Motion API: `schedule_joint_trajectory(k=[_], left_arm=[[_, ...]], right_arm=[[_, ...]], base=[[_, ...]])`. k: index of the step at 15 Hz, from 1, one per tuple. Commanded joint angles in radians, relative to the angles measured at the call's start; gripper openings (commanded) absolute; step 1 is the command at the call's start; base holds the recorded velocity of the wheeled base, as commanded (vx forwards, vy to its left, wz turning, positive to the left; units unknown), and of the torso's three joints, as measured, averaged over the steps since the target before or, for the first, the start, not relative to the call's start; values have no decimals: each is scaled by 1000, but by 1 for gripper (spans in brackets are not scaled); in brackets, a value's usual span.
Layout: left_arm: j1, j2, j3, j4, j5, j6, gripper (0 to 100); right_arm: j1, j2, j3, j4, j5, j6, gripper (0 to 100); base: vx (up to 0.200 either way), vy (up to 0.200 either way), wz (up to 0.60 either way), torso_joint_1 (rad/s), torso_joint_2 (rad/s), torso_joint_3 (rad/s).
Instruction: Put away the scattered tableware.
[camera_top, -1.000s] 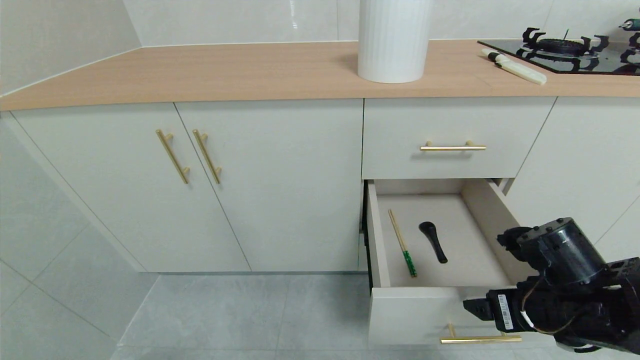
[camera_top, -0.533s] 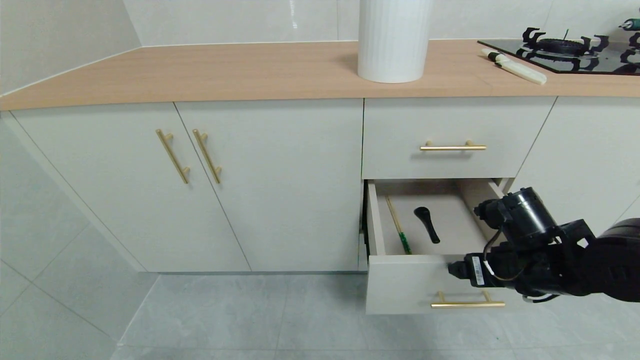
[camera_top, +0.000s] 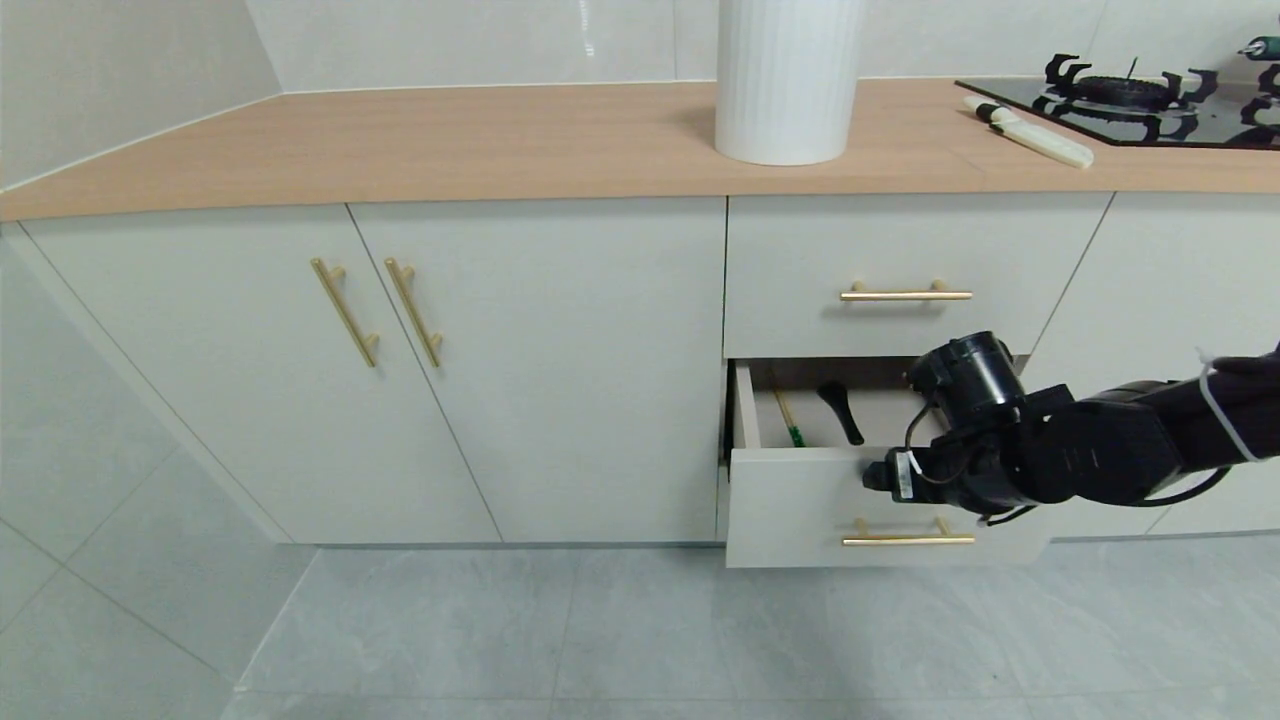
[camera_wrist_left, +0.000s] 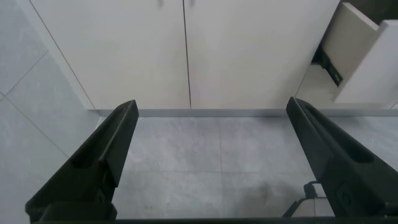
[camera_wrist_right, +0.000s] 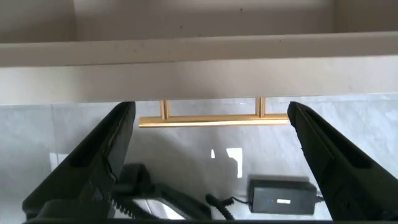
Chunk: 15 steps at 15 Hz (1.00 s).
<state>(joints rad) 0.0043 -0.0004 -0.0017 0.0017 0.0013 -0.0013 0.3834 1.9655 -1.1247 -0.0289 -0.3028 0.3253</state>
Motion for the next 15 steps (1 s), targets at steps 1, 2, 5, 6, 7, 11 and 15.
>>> schedule_joint_trajectory(k=[1, 2, 5, 6, 7, 11, 15], left_arm=[[0, 0, 0, 0, 0, 0, 100], [0, 0, 0, 0, 0, 0, 100], [0, 0, 0, 0, 0, 0, 100], [0, 0, 0, 0, 0, 0, 100], [0, 0, 0, 0, 0, 0, 100], [0, 0, 0, 0, 0, 0, 100], [0, 0, 0, 0, 0, 0, 100]], right_arm=[[-23, 69, -76, -8, -2, 3, 100], [-24, 78, -84, -17, -1, 4, 100], [-21, 108, -30, -218, -10, 3, 100], [-21, 115, -3, -292, -15, 0, 100], [-23, 131, 16, -355, -16, 0, 100], [-21, 216, 32, -546, -67, -22, 100], [-23, 256, 31, -674, -87, -22, 100]], base=[[0, 0, 0, 0, 0, 0], [0, 0, 0, 0, 0, 0], [0, 0, 0, 0, 0, 0], [0, 0, 0, 0, 0, 0], [0, 0, 0, 0, 0, 0], [0, 0, 0, 0, 0, 0], [0, 0, 0, 0, 0, 0]])
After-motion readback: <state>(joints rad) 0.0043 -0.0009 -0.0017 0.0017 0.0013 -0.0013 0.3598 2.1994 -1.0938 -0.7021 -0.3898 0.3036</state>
